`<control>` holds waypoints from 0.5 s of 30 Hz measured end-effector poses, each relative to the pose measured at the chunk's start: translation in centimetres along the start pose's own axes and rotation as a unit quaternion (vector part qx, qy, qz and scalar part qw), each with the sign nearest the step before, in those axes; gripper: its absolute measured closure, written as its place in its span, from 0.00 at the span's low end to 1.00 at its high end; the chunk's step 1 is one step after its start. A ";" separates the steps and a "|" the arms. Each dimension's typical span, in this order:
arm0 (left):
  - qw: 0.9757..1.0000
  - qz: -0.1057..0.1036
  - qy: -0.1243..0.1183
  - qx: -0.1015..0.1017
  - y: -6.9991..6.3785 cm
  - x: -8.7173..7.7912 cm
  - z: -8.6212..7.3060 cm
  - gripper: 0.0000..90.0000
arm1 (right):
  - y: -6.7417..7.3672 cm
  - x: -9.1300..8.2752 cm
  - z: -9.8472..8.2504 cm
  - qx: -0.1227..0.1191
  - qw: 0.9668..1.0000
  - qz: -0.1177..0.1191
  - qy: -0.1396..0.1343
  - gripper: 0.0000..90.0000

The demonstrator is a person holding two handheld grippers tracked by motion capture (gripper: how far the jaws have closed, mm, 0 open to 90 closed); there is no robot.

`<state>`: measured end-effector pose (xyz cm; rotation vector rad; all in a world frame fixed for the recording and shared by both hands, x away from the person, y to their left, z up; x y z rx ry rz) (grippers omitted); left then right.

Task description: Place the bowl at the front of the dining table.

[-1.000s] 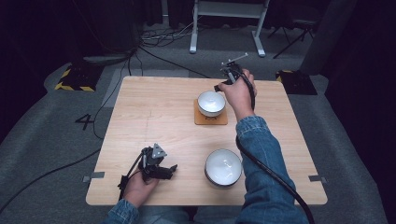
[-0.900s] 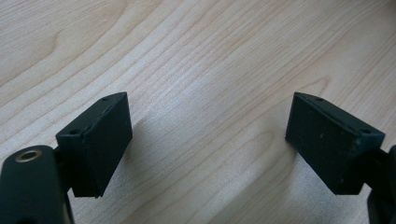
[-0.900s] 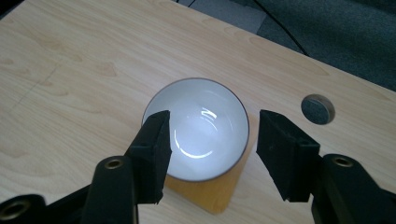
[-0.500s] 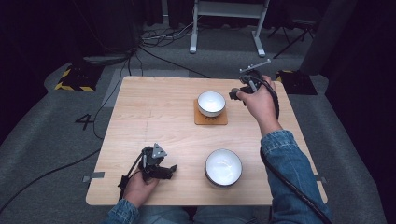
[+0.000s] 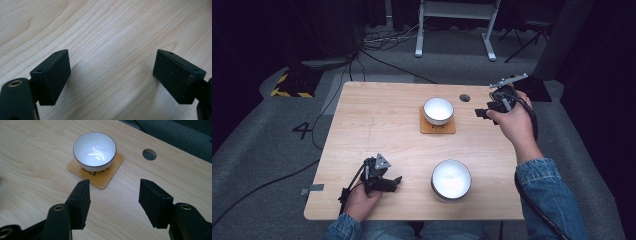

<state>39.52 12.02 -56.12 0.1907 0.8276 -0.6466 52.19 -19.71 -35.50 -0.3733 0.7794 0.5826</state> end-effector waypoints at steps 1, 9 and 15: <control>1.000 -0.001 0.000 -0.001 0.0 0.0 0.0 0.16 | -0.1 -0.2 -0.3 -0.007 1.000 0.002 -0.001 0.48; 1.000 0.006 -0.002 0.003 0.1 0.0 0.1 0.16 | -0.3 -2.1 -2.8 0.005 1.000 0.007 -0.012 0.47; 1.000 0.000 0.000 -0.003 0.0 0.0 0.0 0.16 | -0.5 -3.0 -5.3 0.000 1.000 0.014 -0.006 0.48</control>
Point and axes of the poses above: each handheld gripper's, and its own axes: x roughly forward along the jaws, z roughly out of its top, y roughly to its left, the point moved 8 cm from there along x, roughly forward along the jaws, and after that the axes turned 5 degrees about -x, right-handed, at the moved point
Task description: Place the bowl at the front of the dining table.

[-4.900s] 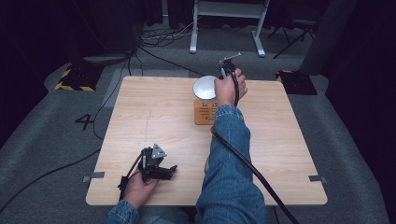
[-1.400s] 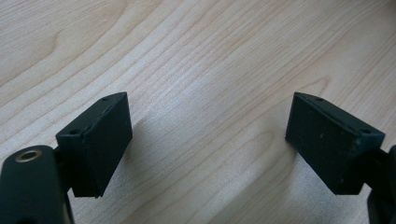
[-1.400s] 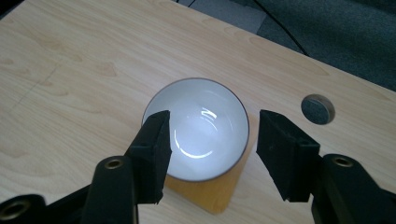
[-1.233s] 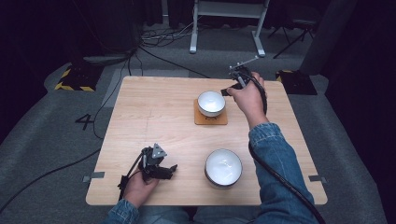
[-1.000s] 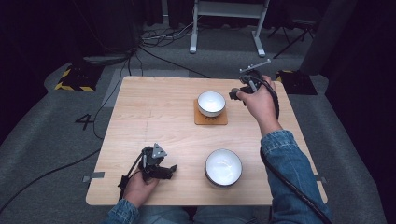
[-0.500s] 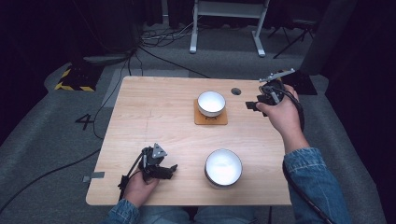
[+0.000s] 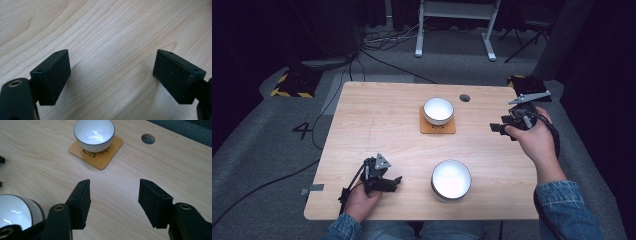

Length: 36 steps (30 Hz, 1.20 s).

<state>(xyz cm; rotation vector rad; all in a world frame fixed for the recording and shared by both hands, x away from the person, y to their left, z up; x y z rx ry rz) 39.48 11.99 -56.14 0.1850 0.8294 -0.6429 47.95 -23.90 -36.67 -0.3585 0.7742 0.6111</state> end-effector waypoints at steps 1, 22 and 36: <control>1.000 0.000 0.000 0.000 0.0 0.0 0.0 0.16 | 0.0 -0.1 -0.5 0.002 1.000 -0.001 0.002 0.48; 1.000 0.000 0.000 0.001 0.0 0.0 0.0 0.16 | -0.5 1.4 -9.9 0.044 0.999 0.005 0.011 0.45; 1.000 0.002 -0.002 0.005 0.1 0.0 0.1 0.16 | 2.2 3.5 -14.6 0.047 0.998 0.044 -0.022 0.43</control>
Point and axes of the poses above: each handheld gripper's, and its own axes: x roughly forward along the jaws, z roughly out of its top, y roughly to its left, the point moved 8 cm from there along x, roughly forward along the jaws, and after that the axes turned 5 degrees about -x, right-handed, at the moved point
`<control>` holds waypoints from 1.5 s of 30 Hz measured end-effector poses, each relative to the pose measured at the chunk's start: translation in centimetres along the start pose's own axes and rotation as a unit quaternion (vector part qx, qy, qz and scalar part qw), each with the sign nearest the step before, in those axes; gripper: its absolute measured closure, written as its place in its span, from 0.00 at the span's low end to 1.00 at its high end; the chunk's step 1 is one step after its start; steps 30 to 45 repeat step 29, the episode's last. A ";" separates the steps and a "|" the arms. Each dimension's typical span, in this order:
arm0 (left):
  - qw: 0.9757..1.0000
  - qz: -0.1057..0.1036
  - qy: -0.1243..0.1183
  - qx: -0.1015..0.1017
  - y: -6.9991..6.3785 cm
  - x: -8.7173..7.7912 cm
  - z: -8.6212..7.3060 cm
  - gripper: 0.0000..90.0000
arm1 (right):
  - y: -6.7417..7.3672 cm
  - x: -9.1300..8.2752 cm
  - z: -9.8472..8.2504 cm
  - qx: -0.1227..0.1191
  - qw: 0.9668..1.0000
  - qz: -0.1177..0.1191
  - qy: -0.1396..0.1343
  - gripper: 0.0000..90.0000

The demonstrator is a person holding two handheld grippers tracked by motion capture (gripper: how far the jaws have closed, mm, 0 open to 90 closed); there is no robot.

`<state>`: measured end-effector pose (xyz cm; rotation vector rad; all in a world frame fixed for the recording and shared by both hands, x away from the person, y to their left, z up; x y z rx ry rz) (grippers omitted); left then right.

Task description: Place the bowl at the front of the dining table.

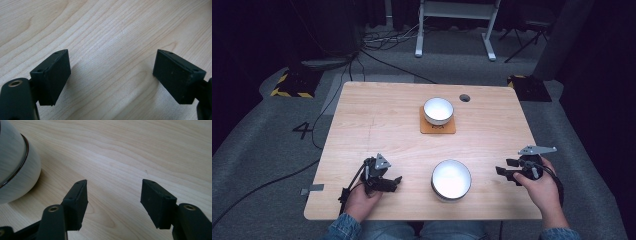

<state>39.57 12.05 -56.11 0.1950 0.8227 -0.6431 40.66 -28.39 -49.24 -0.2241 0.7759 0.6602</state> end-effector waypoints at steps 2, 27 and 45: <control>1.000 0.005 -0.002 0.003 0.1 0.0 0.1 0.16 | 0.3 0.3 -0.6 0.004 1.000 0.006 -0.003 0.43; 1.000 0.005 -0.001 0.002 0.1 0.0 0.0 0.16 | 1.2 3.8 -5.2 -0.020 0.998 -0.034 -0.044 0.33; 1.000 0.005 -0.001 0.002 0.1 0.0 0.0 0.16 | 1.2 3.9 -5.1 -0.030 0.998 -0.045 -0.041 0.33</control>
Point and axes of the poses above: each handheld gripper's, and its own axes: x roughly forward along the jaws, z roughly out of its top, y roughly to its left, the point moved 8 cm from there along x, roughly forward along the jaws, and after that the axes turned 5 degrees about -x, right-handed, at the moved point
